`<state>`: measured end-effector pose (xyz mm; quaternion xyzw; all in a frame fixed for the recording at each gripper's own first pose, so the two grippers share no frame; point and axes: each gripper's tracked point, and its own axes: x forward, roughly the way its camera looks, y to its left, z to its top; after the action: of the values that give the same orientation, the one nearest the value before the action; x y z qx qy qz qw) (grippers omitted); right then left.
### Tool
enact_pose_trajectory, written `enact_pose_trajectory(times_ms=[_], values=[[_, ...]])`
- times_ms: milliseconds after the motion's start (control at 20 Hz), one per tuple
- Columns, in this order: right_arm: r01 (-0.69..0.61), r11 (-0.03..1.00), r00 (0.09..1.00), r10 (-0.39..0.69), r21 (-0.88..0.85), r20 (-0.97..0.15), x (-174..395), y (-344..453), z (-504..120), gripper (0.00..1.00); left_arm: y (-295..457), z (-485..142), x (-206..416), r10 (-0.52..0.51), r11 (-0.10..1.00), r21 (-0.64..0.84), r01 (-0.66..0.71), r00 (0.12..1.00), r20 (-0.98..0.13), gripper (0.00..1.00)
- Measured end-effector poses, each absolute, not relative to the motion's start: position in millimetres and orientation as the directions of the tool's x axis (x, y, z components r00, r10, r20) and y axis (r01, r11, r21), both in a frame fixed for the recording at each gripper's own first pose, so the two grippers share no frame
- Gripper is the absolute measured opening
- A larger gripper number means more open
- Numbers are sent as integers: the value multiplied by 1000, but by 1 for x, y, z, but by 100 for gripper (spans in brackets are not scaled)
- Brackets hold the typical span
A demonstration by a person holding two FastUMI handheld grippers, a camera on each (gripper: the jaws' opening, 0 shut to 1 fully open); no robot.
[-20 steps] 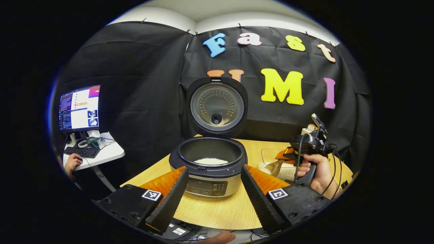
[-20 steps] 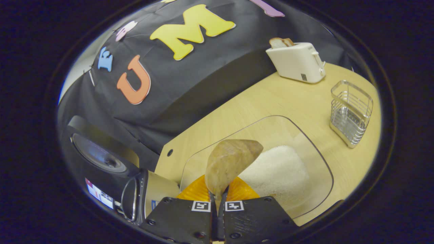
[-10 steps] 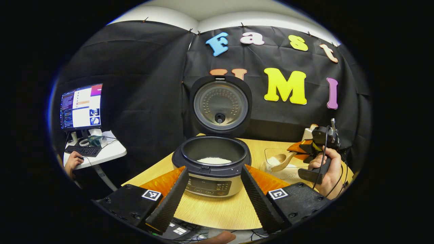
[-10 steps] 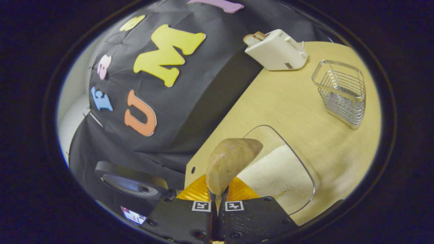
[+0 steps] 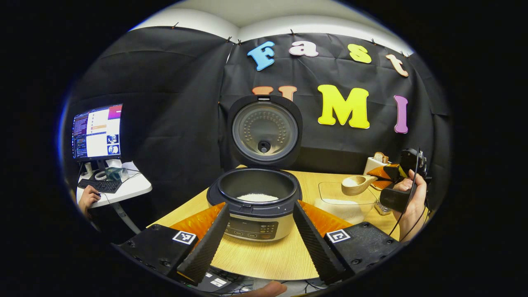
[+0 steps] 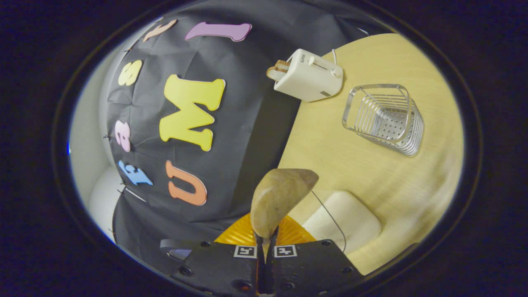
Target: Close the left gripper, press the button to open the rice cooker; take a wooden spoon from the chopstick holder with the right hand, scoop a spoonful of rice and pour it into the rice cooker, then put the wooden spoon back into the chopstick holder.
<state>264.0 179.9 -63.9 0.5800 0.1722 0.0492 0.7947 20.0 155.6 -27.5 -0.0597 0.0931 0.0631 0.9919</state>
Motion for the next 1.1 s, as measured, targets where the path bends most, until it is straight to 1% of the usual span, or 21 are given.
enact_pose_trajectory(times_ms=[150,300,400,500,650,750,850,1100], values=[[86,312,934,304,946,-186,252,197,-43,0,154,-22,17,93,988,-103,-112,981,-170,99],[31,330,928,341,943,-150,236,227,-15,0,154,-15,14,72,991,-106,-88,987,-143,98],[-11,352,924,362,936,-125,228,252,6,0,152,-12,10,51,993,-97,-64,990,-131,98],[-57,390,919,380,919,-104,224,280,25,0,157,-10,6,55,996,-67,-63,991,-120,99],[-120,477,910,404,871,-96,227,331,44,0,166,-11,1,63,997,-27,-66,992,-114,98],[-159,559,911,401,814,-97,231,365,50,0,175,-15,0,74,996,-37,-79,990,-121,98],[-175,641,913,391,747,-121,232,396,44,0,183,-23,0,81,994,-61,-91,986,-144,98],[-220,780,911,380,586,-163,244,445,32,0,210,-34,-1,120,985,-100,-138,978,-172,98]])
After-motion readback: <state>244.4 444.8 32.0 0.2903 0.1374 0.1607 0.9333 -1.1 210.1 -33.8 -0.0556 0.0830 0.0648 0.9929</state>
